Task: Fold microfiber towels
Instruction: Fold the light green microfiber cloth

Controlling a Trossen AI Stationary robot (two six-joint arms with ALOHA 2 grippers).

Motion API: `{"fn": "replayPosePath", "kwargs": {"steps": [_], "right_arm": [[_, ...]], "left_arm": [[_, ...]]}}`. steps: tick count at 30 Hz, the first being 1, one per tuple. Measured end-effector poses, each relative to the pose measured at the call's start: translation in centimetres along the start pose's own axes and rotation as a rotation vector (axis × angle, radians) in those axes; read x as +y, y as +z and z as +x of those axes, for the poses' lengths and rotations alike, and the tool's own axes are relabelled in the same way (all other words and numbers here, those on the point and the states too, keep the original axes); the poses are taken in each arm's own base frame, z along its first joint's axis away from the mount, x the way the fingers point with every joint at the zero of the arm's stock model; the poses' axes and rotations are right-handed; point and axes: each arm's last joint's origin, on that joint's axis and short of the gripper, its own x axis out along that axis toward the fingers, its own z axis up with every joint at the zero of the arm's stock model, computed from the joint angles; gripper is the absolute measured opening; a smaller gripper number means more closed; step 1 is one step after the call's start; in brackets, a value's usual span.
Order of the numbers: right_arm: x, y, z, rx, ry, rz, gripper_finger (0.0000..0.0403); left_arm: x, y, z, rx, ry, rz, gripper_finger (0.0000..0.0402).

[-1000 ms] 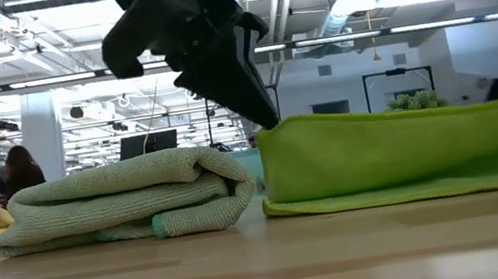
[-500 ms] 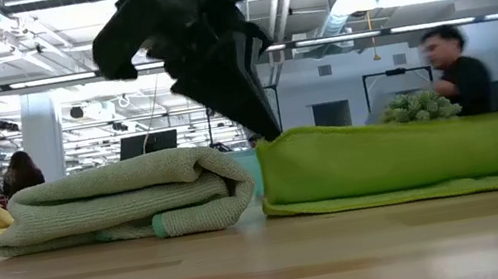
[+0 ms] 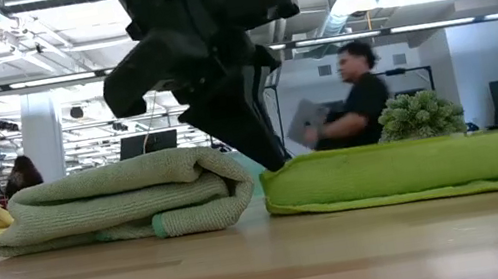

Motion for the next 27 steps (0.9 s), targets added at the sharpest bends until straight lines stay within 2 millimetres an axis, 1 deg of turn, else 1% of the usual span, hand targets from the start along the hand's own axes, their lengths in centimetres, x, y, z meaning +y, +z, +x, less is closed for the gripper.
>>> {"fn": "replayPosePath", "kwargs": {"steps": [6,8,11,16,19,24,27], "right_arm": [[0.6,-0.4,1.1,0.024,-0.011,-0.052,0.0017],[0.7,-0.4,1.3,0.022,-0.021,-0.073,0.0026],[0.7,-0.4,1.3,0.025,-0.021,-0.075,0.0050],[0.7,-0.1,0.2,0.071,0.052,-0.085,0.0093],[0.7,0.4,-0.6,0.078,0.111,-0.066,0.0109],[0.5,0.8,-1.6,0.060,0.159,-0.042,0.0110],[0.3,0.9,-1.9,0.050,0.174,-0.032,0.0103]], "left_arm": [[0.2,0.1,0.0,-0.007,0.007,-0.005,0.0000],[0.2,0.1,0.0,-0.006,0.007,-0.005,0.0000],[0.2,0.1,0.0,-0.004,0.028,-0.001,0.0000],[0.3,0.1,0.0,-0.003,0.042,-0.002,0.0000],[0.2,0.1,-0.1,0.002,0.082,0.002,0.0000],[0.0,0.5,-0.2,-0.036,0.115,0.032,0.0001],[-0.1,0.7,-0.2,-0.052,0.115,0.034,0.0014]]}}
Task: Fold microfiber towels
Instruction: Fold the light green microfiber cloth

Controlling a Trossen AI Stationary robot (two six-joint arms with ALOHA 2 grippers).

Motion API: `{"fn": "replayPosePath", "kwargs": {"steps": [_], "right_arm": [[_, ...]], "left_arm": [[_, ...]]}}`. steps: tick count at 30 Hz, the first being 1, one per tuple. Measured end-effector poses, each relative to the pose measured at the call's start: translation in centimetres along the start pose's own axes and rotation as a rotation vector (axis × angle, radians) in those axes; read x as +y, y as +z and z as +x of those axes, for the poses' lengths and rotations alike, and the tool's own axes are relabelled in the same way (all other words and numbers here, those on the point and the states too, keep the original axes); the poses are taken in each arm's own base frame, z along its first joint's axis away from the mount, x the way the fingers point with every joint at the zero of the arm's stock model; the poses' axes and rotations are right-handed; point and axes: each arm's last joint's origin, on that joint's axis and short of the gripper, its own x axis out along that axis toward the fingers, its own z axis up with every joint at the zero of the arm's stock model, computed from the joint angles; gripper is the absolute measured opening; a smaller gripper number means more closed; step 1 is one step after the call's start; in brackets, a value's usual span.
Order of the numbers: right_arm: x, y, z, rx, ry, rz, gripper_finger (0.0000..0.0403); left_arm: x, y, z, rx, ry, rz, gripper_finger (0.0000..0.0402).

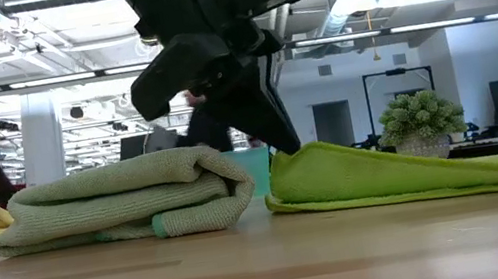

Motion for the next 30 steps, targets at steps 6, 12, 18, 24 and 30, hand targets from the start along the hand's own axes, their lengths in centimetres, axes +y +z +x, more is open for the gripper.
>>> {"fn": "replayPosePath", "kwargs": {"steps": [6,12,18,24,30], "right_arm": [[0.1,0.2,-0.3,-0.015,0.034,0.014,0.0081],[-0.4,0.3,0.2,-0.016,0.018,0.033,0.0036],[-2.1,0.6,1.4,0.000,-0.028,0.093,0.0010],[-2.7,0.8,1.8,0.024,-0.033,0.073,0.0027],[-2.5,1.9,1.0,0.037,0.015,0.079,0.0039]], "left_arm": [[-0.2,-0.4,-0.9,0.117,0.073,-0.007,0.0063],[0.3,0.8,-1.8,0.084,0.024,-0.080,0.0101],[0.5,0.7,1.5,0.010,-0.134,-0.043,0.0103],[1.5,-0.3,2.3,0.082,-0.118,-0.045,0.0082],[1.2,0.8,0.1,0.017,-0.116,-0.031,0.0071]]}}
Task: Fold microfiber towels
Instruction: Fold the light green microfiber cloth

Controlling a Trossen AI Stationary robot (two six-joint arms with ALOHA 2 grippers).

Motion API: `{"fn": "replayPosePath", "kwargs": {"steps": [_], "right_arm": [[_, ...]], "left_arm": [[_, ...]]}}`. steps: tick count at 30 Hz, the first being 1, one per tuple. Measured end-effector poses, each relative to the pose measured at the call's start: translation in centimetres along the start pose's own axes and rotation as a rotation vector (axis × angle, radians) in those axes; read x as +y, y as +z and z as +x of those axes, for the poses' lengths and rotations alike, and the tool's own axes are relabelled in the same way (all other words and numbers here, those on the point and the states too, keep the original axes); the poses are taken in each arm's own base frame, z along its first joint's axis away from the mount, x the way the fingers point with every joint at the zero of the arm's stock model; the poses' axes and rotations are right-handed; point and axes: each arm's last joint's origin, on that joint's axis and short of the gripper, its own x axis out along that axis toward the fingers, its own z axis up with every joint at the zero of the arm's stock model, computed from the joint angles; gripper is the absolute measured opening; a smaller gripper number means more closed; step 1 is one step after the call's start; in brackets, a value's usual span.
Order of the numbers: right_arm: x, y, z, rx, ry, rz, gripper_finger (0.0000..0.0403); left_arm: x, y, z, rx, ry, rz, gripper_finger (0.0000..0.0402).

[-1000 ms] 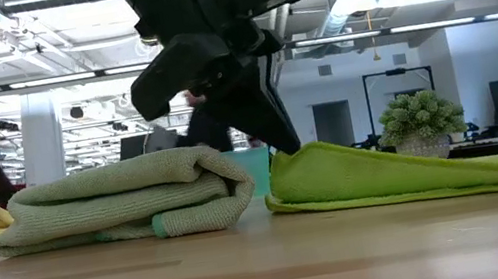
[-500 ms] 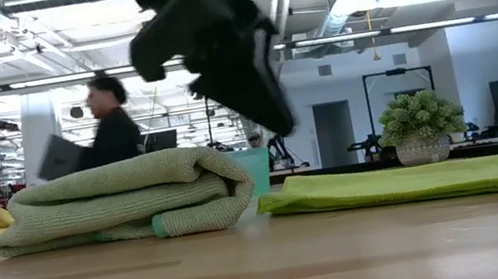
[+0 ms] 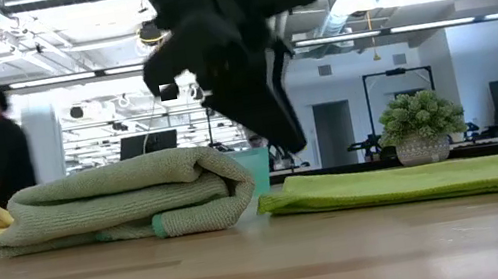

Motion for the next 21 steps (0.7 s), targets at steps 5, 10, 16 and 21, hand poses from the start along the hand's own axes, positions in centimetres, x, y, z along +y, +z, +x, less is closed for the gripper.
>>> {"fn": "replayPosePath", "kwargs": {"steps": [5,10,16,21], "right_arm": [[0.7,0.7,-0.7,0.034,0.090,0.000,0.0085],[1.0,0.5,-0.7,0.053,0.112,-0.031,0.0136],[1.5,-0.2,0.4,0.089,0.074,-0.112,0.0144],[1.0,-0.3,1.4,0.118,-0.016,-0.141,0.0106]], "left_arm": [[-1.2,0.5,-0.1,-0.037,0.041,0.053,0.0074],[-2.0,0.5,0.0,-0.039,-0.008,0.125,0.0095],[-2.8,0.5,-0.1,-0.037,-0.045,0.144,0.0133],[-2.7,0.4,-0.1,-0.029,-0.040,0.144,0.0146]]}}
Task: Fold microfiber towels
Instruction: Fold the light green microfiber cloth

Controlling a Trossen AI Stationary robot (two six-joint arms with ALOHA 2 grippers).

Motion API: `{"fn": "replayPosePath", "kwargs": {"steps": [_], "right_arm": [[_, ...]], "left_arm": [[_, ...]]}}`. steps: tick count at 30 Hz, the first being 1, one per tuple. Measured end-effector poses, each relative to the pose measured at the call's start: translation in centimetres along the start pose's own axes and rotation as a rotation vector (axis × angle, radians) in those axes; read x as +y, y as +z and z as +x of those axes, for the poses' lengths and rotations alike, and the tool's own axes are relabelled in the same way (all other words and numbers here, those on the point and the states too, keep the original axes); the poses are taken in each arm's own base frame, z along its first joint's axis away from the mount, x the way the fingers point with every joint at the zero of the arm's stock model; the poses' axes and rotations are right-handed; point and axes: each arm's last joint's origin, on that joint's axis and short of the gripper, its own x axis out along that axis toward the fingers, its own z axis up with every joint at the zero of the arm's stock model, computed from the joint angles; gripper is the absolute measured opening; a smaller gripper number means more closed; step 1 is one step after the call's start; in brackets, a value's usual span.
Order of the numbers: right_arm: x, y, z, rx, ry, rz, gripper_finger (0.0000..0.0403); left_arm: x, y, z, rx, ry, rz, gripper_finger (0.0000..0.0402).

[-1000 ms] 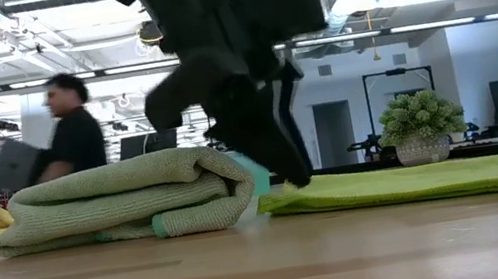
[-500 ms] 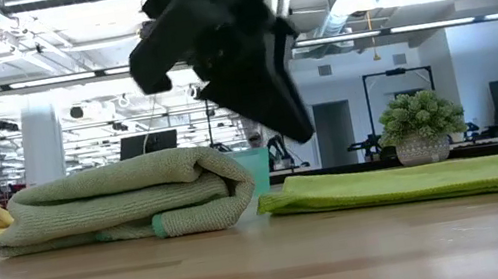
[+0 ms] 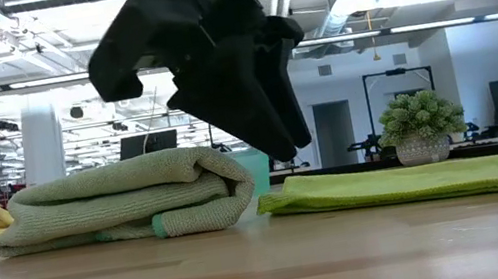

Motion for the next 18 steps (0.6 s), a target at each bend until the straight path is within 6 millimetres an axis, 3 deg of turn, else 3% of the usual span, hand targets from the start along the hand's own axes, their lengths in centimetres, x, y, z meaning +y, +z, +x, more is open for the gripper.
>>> {"fn": "replayPosePath", "kwargs": {"steps": [11,18], "right_arm": [[-0.4,0.2,0.0,-0.012,-0.021,0.007,0.0010],[-0.7,-0.2,-1.7,-0.095,-0.071,0.125,0.0012]], "left_arm": [[-1.1,-0.4,-0.1,0.062,0.015,0.159,0.0136],[-1.7,-2.0,1.2,0.059,0.028,0.133,0.0164]]}}
